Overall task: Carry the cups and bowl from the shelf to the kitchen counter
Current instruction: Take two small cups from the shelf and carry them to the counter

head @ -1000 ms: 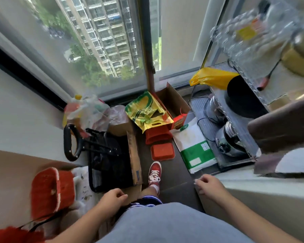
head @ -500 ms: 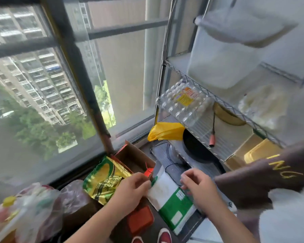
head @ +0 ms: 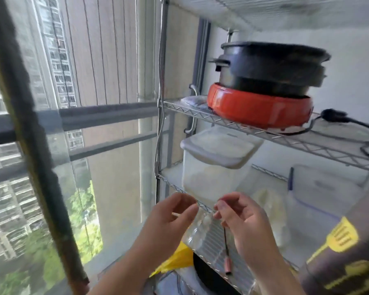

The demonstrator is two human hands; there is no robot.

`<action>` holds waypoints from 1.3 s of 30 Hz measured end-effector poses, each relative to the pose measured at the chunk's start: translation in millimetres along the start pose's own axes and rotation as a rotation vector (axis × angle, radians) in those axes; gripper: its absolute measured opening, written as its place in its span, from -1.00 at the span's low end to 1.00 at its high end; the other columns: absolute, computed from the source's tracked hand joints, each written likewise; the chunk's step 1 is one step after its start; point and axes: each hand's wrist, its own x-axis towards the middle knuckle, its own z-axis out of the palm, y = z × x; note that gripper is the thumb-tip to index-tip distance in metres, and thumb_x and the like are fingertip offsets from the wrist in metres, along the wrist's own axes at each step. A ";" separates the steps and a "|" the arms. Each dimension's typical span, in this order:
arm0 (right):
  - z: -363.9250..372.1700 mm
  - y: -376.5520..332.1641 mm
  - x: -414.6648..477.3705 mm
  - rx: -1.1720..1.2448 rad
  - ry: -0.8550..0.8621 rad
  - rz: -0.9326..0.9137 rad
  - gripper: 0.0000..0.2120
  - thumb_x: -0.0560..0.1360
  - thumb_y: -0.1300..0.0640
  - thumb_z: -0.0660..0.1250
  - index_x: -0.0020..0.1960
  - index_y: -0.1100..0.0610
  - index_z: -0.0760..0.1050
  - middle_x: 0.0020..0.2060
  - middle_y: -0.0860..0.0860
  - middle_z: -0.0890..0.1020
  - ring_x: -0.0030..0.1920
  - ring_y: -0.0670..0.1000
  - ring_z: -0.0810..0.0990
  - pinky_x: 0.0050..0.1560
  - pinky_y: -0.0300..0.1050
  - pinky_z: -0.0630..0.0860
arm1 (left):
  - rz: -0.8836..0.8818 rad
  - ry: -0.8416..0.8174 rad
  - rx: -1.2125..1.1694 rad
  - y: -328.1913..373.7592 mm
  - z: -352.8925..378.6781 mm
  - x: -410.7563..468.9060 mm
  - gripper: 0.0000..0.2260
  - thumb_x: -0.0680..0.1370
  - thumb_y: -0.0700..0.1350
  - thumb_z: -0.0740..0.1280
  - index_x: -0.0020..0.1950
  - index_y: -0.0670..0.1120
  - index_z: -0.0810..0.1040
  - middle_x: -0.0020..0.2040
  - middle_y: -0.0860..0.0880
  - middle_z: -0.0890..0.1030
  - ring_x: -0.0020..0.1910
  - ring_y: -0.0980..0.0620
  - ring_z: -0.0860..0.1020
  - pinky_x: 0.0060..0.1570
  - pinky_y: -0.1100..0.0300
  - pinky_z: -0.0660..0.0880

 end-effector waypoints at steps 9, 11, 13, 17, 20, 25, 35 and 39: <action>-39.4 -94.3 61.1 -0.046 0.114 -0.300 -0.88 0.38 -0.02 0.41 -0.10 -0.06 0.59 -0.26 -0.01 0.68 -0.24 -0.05 0.63 -0.21 -0.28 0.53 | 0.317 0.041 0.019 118.5 -0.3 83.1 -0.94 0.51 -0.16 0.43 -0.05 -0.02 0.65 -0.17 0.05 0.70 -0.20 0.20 0.60 -0.21 0.36 0.47; -51.9 -114.0 74.9 -0.089 0.144 -0.368 -0.90 0.40 0.00 0.42 -0.09 -0.05 0.59 -0.21 -0.05 0.69 -0.20 -0.09 0.65 -0.19 -0.34 0.52 | 0.387 0.048 0.055 144.1 -0.7 100.0 -0.95 0.51 -0.12 0.43 -0.04 -0.02 0.65 -0.16 0.05 0.69 -0.17 0.20 0.61 -0.18 0.35 0.48; -63.4 -133.1 86.7 -0.119 0.179 -0.425 -0.91 0.42 0.05 0.45 -0.09 -0.03 0.59 -0.19 -0.09 0.70 -0.19 -0.12 0.65 -0.19 -0.38 0.50 | 0.456 0.049 0.078 168.3 0.0 116.1 -0.95 0.51 -0.10 0.43 -0.05 -0.01 0.64 -0.16 0.06 0.69 -0.16 0.19 0.62 -0.15 0.27 0.53; -84.1 -169.9 109.9 -0.197 0.254 -0.508 -0.88 0.43 0.05 0.46 -0.06 -0.05 0.56 -0.17 -0.20 0.68 -0.18 -0.19 0.64 -0.17 -0.40 0.51 | 0.540 0.051 0.124 210.0 3.8 151.3 -0.91 0.50 0.00 0.41 -0.01 0.06 0.61 -0.13 0.10 0.68 -0.11 0.22 0.61 -0.09 0.22 0.55; -99.0 -195.3 129.9 -0.241 0.299 -0.559 -0.85 0.41 0.00 0.45 -0.06 -0.04 0.55 -0.15 -0.17 0.67 -0.15 -0.17 0.64 -0.11 -0.35 0.52 | 0.594 0.079 0.148 235.5 9.6 178.3 -0.87 0.48 0.08 0.40 0.00 0.11 0.59 -0.16 0.15 0.66 -0.13 0.28 0.60 -0.10 0.26 0.49; -122.8 -234.7 163.5 -0.327 0.379 -0.637 -0.80 0.39 -0.03 0.47 -0.04 0.00 0.54 -0.19 -0.09 0.66 -0.18 -0.17 0.63 -0.15 -0.35 0.53 | 0.646 0.136 0.192 277.7 25.1 220.6 -0.76 0.40 0.18 0.38 -0.01 0.12 0.59 -0.18 0.14 0.66 -0.17 0.20 0.62 -0.08 0.16 0.57; -189.7 -309.6 190.2 -0.636 0.818 -0.882 -0.65 0.34 -0.07 0.50 0.01 0.08 0.52 -0.15 -0.07 0.61 -0.11 -0.06 0.58 -0.10 -0.25 0.50 | 0.782 0.188 0.346 366.4 61.1 285.4 -0.75 0.48 0.17 0.38 0.06 0.06 0.56 -0.02 0.08 0.68 -0.03 0.04 0.62 0.00 0.05 0.57; -216.8 -337.2 203.3 -0.880 0.953 -0.686 -0.43 0.29 -0.18 0.48 0.14 0.12 0.45 0.04 0.13 0.58 0.08 0.19 0.53 0.04 0.02 0.50 | 0.727 0.157 0.415 392.4 81.2 308.4 -0.56 0.41 0.28 0.39 0.15 0.04 0.52 0.04 0.04 0.63 -0.02 0.01 0.56 -0.12 0.10 0.50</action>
